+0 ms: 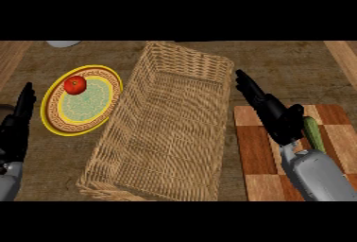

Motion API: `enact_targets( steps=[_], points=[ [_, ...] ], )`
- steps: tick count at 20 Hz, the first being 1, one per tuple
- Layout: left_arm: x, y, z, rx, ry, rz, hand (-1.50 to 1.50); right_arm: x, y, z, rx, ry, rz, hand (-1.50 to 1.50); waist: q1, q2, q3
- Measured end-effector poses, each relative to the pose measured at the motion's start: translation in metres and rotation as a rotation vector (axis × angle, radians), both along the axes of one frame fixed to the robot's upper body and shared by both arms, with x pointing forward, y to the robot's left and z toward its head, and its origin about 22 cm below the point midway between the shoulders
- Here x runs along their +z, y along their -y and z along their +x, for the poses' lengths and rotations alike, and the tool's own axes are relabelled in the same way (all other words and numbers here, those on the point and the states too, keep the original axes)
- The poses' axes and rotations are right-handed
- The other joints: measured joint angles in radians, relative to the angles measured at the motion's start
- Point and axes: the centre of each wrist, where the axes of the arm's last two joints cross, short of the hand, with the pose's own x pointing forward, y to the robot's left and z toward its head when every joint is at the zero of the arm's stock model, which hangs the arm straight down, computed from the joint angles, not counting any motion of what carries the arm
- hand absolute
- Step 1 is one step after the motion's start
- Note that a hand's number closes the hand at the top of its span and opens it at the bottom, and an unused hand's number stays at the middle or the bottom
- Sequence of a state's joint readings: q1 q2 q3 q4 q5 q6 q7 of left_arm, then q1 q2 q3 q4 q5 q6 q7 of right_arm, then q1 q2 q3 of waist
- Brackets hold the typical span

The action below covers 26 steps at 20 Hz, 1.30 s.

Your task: Pick the squash from the cutting board and place it in the basket

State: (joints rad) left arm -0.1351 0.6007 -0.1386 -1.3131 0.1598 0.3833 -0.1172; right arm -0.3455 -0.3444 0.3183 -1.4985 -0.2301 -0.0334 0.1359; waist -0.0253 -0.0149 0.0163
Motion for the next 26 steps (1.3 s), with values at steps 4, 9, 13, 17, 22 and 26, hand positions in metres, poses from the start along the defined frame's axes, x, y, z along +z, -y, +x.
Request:
enact_targets(
  steps=[4, 9, 13, 17, 22, 26],
  points=[
    [0.015, 0.016, 0.008, -0.093, 0.041, 0.008, 0.0, 0.002, 0.029, -0.005, 0.104, 0.021, 0.067, 1.5, 0.012, 0.009, -0.009],
    [0.03, 0.036, 0.016, -0.226, 0.069, -0.021, 0.0, -0.004, 0.033, -0.012, 0.191, 0.001, 0.375, 1.5, -0.012, 0.009, -0.005],
    [0.032, 0.047, 0.01, -0.297, 0.053, -0.048, 0.0, -0.003, 0.02, -0.049, 0.19, 0.026, 0.399, -1.5, 0.001, 0.009, -0.012],
    [0.039, 0.054, 0.011, -0.322, 0.054, -0.055, 0.0, 0.03, 0.033, -0.057, 0.096, 0.14, 0.218, -1.5, 0.002, 0.007, -0.016],
    [0.041, 0.057, 0.011, -0.337, 0.048, -0.061, 0.0, 0.089, 0.072, -0.048, -0.018, 0.247, -0.203, -1.5, 0.005, 0.006, -0.021],
    [0.043, 0.059, 0.014, -0.343, 0.053, -0.056, 0.0, 0.135, 0.095, -0.044, 0.02, 0.234, -0.571, -1.5, 0.014, 0.011, -0.022]
  ],
)
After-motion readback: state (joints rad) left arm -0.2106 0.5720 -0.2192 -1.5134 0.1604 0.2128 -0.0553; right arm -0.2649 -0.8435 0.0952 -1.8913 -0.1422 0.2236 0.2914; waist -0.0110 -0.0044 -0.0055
